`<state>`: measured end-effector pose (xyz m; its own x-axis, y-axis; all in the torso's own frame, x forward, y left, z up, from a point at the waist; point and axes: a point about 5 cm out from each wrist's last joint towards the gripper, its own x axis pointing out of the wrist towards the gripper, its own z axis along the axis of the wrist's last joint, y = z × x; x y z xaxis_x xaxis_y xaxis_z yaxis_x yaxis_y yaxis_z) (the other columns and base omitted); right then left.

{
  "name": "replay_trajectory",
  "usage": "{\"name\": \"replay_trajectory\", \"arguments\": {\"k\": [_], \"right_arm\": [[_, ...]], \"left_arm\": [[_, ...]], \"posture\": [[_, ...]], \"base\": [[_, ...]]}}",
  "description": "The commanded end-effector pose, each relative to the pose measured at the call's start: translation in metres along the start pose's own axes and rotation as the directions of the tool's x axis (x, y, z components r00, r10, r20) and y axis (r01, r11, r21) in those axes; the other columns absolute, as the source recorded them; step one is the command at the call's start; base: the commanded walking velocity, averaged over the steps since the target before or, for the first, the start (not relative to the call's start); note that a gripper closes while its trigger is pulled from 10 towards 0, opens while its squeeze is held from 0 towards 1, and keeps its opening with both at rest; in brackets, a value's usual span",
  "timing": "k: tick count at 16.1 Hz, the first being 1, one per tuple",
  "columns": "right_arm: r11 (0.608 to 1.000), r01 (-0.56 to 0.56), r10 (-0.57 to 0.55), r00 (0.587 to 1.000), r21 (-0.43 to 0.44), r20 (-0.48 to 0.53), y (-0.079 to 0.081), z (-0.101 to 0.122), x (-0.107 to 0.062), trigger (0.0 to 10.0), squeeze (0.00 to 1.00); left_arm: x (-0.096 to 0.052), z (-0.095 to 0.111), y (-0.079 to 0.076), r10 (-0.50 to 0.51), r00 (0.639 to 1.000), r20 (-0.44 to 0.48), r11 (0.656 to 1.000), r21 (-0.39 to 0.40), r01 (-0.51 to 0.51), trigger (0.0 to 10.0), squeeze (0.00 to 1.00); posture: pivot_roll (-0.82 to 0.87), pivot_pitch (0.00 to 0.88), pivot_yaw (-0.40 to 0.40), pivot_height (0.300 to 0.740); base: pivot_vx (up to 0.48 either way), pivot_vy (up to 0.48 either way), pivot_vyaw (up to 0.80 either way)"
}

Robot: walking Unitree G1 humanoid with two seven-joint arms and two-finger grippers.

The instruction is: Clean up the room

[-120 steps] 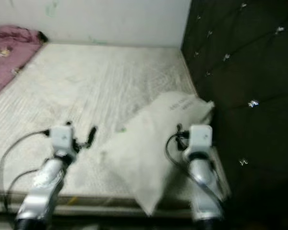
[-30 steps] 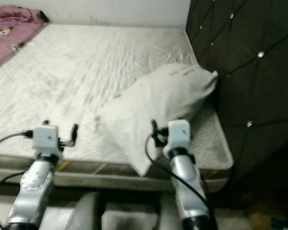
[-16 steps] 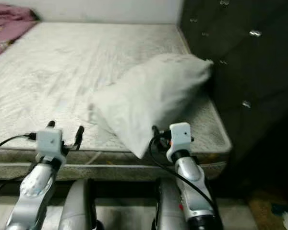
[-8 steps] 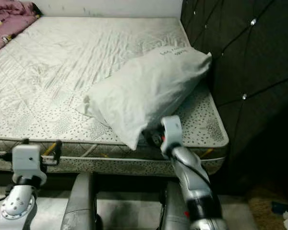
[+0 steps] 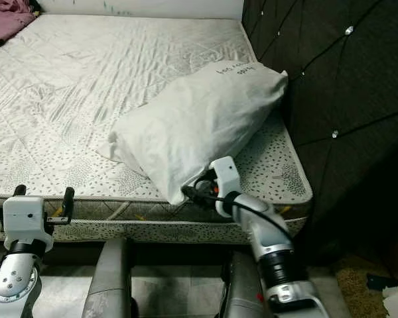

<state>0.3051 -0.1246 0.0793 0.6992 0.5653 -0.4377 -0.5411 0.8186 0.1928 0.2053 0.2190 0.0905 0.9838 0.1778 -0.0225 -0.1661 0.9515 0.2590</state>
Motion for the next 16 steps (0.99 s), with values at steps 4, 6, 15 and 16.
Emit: {"name": "replay_trajectory", "arguments": {"k": [4,6,15,16], "right_arm": [[0.994,-0.107,0.107,0.994,0.029,-0.003,0.015,0.004,-0.003,10.0,0.00],[0.992,-0.119,0.119,0.993,0.050,-0.002,0.018,0.005,-0.002,10.0,0.00],[0.987,-0.028,0.026,1.000,0.159,0.016,0.054,0.004,0.024,10.0,0.00],[0.985,0.021,-0.026,0.999,0.171,0.023,0.053,0.006,0.026,10.0,0.00]], "left_arm": [[0.002,0.001,-0.001,-0.018,1.000,-0.013,1.000,0.008,0.018,10.0,0.00],[0.002,0.000,-0.001,-0.022,1.000,-0.017,1.000,0.010,0.023,10.0,0.00],[0.003,-0.002,-0.008,-0.051,0.998,-0.031,0.999,-0.012,0.051,10.0,0.00],[0.004,-0.002,-0.009,-0.051,0.998,-0.031,0.999,-0.014,0.050,10.0,0.00]], "posture": [[0.14,0.000,0.005,0.536],[0.14,0.000,0.006,0.536],[0.14,0.000,-0.002,0.536],[0.14,0.000,-0.004,0.536]], "base": [[0.000,0.000,0.00],[0.000,0.000,0.00],[0.000,0.000,0.00],[0.000,0.000,0.00]]}}
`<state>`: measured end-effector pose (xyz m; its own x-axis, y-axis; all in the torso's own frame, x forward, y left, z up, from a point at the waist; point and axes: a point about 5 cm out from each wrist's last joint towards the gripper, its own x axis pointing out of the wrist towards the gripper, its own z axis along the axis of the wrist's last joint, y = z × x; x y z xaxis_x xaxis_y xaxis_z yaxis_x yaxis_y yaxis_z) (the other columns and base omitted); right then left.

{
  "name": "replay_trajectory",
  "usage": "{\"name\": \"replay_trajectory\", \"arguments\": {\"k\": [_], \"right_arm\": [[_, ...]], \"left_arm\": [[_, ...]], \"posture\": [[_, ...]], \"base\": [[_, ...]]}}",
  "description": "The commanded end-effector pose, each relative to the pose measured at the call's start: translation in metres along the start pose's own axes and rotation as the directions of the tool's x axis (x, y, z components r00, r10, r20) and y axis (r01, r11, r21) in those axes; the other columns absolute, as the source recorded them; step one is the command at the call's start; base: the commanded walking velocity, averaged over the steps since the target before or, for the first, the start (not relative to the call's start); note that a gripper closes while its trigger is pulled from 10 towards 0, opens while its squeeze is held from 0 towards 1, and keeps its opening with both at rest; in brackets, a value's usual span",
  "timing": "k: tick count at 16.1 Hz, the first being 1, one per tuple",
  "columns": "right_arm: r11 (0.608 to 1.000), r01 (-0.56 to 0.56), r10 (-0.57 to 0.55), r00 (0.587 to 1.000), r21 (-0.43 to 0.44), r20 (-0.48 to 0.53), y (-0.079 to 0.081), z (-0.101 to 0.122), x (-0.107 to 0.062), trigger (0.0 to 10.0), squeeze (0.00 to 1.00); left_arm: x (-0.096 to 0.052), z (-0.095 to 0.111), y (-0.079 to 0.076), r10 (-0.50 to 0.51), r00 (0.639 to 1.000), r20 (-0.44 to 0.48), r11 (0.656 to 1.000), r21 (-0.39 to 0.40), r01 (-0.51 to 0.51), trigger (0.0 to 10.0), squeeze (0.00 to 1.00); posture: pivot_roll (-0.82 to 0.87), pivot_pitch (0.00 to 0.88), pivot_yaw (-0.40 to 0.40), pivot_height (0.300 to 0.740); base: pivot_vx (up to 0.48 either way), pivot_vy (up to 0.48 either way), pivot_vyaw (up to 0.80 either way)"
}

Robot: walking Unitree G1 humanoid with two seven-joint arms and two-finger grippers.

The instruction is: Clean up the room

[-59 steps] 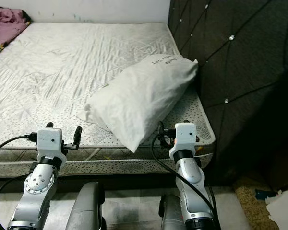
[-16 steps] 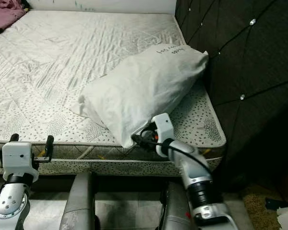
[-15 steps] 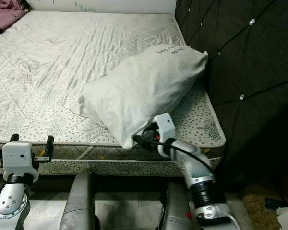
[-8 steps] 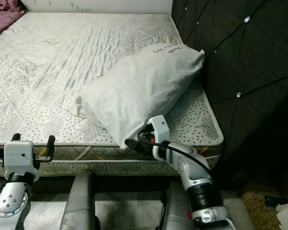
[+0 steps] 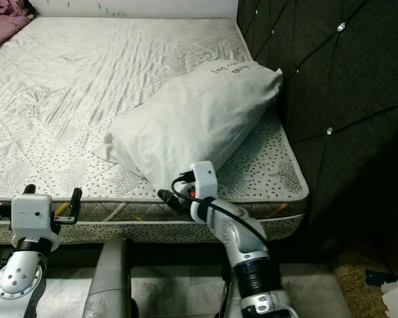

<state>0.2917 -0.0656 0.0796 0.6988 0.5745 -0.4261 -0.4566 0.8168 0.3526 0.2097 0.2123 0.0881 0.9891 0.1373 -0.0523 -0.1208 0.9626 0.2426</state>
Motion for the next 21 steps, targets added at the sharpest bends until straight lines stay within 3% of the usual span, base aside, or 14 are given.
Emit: {"name": "replay_trajectory", "arguments": {"k": [1,4,5,13,21], "right_arm": [[0.998,0.069,-0.069,0.997,-0.002,0.029,-0.004,0.008,0.003,10.0,0.00],[0.981,0.196,-0.196,0.978,0.011,0.064,-0.016,0.012,0.005,10.0,0.00],[0.975,0.217,-0.219,0.972,0.036,0.085,-0.017,0.015,0.006,0.0,0.00],[0.965,0.238,-0.252,0.959,0.110,0.129,-0.013,0.023,0.021,0.0,0.00],[0.953,0.259,-0.282,0.947,0.154,0.154,-0.025,0.033,0.025,0.0,0.00]], "left_arm": [[0.001,-0.002,-0.001,-0.002,1.000,-0.013,1.000,0.000,0.002,10.0,0.00],[0.002,-0.002,-0.003,0.000,1.000,-0.013,1.000,-0.003,0.000,10.0,0.00],[0.002,-0.002,-0.003,0.000,1.000,-0.013,1.000,-0.003,0.000,10.0,0.00],[0.007,0.000,-0.007,0.000,1.000,-0.002,1.000,-0.010,0.000,10.0,0.00],[0.019,0.005,-0.012,-0.003,1.000,0.016,1.000,-0.017,0.004,10.0,0.00]], "posture": [[0.14,0.000,-0.008,0.536],[0.14,0.000,-0.012,0.536],[0.14,0.000,-0.012,0.536],[0.14,0.000,-0.009,0.536],[0.14,0.000,-0.004,0.536]], "base": [[0.000,0.000,0.00],[0.000,0.000,0.00],[0.000,0.000,0.00],[0.000,0.000,0.00],[0.000,0.000,0.00]]}}
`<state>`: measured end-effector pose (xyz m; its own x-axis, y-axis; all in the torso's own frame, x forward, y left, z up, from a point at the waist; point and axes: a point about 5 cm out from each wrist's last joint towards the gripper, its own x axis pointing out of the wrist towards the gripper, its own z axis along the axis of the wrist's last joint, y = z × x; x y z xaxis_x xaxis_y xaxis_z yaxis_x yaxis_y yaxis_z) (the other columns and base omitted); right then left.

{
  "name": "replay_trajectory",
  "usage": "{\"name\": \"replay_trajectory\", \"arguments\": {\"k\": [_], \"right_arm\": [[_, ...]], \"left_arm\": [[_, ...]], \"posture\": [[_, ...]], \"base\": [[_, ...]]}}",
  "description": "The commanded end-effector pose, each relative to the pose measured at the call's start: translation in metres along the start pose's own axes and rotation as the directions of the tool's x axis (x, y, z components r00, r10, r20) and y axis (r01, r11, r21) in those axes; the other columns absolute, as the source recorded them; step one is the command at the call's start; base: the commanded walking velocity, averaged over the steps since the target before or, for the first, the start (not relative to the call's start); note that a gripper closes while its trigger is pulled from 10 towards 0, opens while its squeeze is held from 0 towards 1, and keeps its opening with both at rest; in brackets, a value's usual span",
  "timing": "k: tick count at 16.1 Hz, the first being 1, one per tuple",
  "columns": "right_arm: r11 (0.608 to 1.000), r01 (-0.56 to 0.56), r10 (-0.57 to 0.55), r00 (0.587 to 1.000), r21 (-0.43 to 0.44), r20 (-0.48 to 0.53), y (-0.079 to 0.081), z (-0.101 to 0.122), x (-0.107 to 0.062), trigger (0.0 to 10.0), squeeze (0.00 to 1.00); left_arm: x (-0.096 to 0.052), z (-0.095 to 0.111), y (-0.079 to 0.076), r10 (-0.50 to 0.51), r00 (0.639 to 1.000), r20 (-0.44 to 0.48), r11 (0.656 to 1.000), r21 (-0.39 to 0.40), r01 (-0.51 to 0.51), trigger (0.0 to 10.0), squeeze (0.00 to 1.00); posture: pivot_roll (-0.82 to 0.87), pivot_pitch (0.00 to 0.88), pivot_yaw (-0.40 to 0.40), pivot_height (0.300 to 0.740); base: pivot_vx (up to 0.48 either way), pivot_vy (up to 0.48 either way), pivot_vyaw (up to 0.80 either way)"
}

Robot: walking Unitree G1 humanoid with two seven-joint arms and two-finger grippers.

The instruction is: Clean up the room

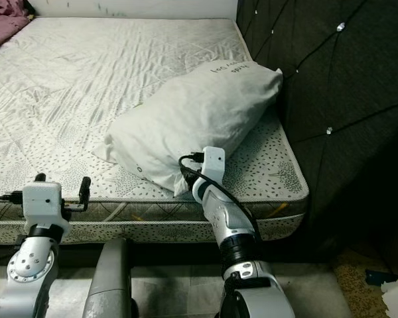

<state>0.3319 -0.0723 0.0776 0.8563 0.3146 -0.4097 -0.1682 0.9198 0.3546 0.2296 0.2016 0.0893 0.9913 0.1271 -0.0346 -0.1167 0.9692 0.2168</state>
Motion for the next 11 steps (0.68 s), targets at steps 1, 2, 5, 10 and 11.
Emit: {"name": "replay_trajectory", "arguments": {"k": [1,2,5,10,11], "right_arm": [[1.000,-0.001,0.001,0.999,0.001,0.043,0.001,0.013,0.002,0.0,0.00],[1.000,0.000,0.000,0.999,0.001,0.044,0.000,0.014,0.003,0.0,0.00],[1.000,0.001,-0.001,0.999,-0.005,0.052,-0.003,0.018,0.006,0.0,0.00],[0.997,0.072,-0.067,0.990,-0.037,0.121,-0.028,0.046,0.007,0.0,0.00],[0.995,0.095,-0.090,0.987,-0.032,0.136,-0.036,0.053,0.006,0.0,0.00]], "left_arm": [[0.001,-0.001,0.000,0.003,1.000,-0.005,1.000,0.010,-0.003,10.0,0.00],[0.001,-0.001,-0.001,0.003,1.000,-0.003,1.000,0.008,-0.003,10.0,0.00],[0.003,-0.001,-0.003,0.005,1.000,-0.001,1.000,0.002,-0.005,10.0,0.00],[0.007,-0.001,-0.002,0.020,1.000,0.002,1.000,0.001,-0.020,10.0,0.00],[0.007,-0.001,-0.002,0.020,1.000,0.002,1.000,0.001,-0.020,10.0,0.00]], "posture": [[0.14,0.000,-0.008,0.536],[0.14,0.000,-0.010,0.536],[0.14,0.000,-0.013,0.536],[0.13,0.000,-0.013,0.536],[0.13,0.000,-0.013,0.536]], "base": [[0.000,0.000,0.00],[0.000,0.000,0.00],[0.000,0.000,0.00],[0.000,0.000,0.00],[0.000,0.000,0.00]]}}
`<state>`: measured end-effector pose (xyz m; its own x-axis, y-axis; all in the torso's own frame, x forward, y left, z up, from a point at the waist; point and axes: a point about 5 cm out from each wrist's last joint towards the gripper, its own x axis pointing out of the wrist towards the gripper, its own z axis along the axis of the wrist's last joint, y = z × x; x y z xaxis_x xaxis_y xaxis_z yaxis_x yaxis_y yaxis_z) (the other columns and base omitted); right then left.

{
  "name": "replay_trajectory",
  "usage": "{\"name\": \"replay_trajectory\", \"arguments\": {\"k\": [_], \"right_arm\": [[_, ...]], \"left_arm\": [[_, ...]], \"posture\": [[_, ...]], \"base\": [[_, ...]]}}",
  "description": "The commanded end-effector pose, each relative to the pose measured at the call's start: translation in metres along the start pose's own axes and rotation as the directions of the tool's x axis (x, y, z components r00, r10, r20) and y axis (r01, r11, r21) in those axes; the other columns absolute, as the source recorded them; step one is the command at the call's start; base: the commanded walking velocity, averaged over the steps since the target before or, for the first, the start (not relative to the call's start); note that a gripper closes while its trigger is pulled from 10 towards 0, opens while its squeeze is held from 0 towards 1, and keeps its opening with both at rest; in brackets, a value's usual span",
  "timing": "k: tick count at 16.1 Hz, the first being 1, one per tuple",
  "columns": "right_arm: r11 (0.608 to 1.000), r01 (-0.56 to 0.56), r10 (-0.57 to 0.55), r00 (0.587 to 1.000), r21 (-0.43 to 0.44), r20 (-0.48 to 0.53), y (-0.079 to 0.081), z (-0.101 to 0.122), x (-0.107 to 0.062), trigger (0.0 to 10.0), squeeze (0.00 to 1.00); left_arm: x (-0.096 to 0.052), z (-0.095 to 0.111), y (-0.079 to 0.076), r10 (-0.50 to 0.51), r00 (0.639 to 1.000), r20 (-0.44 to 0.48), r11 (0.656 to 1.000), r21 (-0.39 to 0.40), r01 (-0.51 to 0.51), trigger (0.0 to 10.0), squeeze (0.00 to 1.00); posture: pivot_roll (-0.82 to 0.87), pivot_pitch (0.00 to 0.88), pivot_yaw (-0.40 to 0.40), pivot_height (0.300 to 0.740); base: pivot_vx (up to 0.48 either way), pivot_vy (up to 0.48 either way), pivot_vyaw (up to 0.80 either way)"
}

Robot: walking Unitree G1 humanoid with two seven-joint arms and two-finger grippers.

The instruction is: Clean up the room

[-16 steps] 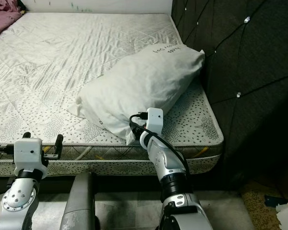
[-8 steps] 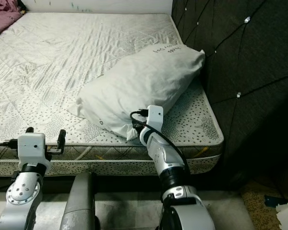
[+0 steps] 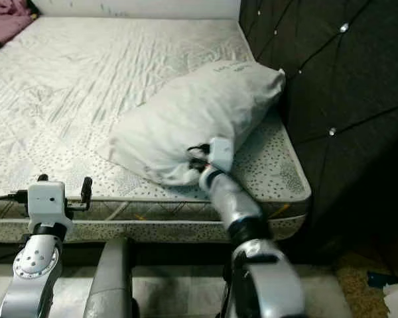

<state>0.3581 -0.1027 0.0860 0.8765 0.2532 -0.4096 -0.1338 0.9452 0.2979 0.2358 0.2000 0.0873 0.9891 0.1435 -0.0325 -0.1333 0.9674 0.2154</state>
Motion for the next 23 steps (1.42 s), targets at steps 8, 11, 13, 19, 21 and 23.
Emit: {"name": "replay_trajectory", "arguments": {"k": [8,11,13,19,21,23], "right_arm": [[0.858,0.512,-0.464,0.742,0.037,0.484,-0.136,0.152,-0.067,0.0,0.00],[0.804,0.592,-0.486,0.703,-0.049,0.519,-0.158,0.133,-0.081,0.0,0.00],[0.808,0.586,-0.486,0.723,-0.062,0.491,-0.158,0.101,-0.079,0.0,0.00],[0.924,0.327,-0.226,0.886,-0.199,0.406,-0.069,-0.009,-0.076,0.0,0.00],[0.934,0.296,-0.207,0.905,-0.201,0.372,-0.067,-0.011,-0.070,0.0,0.00],[0.924,0.298,-0.200,0.910,-0.238,0.363,-0.086,0.020,-0.054,0.0,0.00]], "left_arm": [[0.002,0.001,0.001,0.001,1.000,0.003,1.000,0.010,-0.001,10.0,0.00],[-0.002,-0.002,0.004,-0.005,1.000,-0.009,1.000,0.018,0.005,10.0,0.00],[-0.003,-0.002,0.004,-0.013,1.000,-0.012,1.000,0.022,0.013,10.0,0.00],[-0.001,-0.002,0.004,-0.033,0.999,-0.014,0.999,0.031,0.033,10.0,0.00],[-0.001,-0.001,0.004,-0.032,0.999,-0.014,0.999,0.032,0.032,10.0,0.00],[0.001,-0.001,0.004,-0.027,1.000,-0.013,0.999,0.030,0.027,10.0,0.00]], "posture": [[0.13,0.000,-0.005,0.536],[0.13,0.000,0.005,0.536],[0.12,0.000,0.011,0.536],[0.12,0.000,0.026,0.536],[0.12,0.000,0.025,0.536],[0.13,0.000,0.019,0.536]], "base": [[0.000,0.000,0.00],[0.000,0.000,0.00],[0.000,0.000,0.00],[0.000,0.000,0.00],[0.000,0.000,0.00],[0.000,0.000,0.00]]}}
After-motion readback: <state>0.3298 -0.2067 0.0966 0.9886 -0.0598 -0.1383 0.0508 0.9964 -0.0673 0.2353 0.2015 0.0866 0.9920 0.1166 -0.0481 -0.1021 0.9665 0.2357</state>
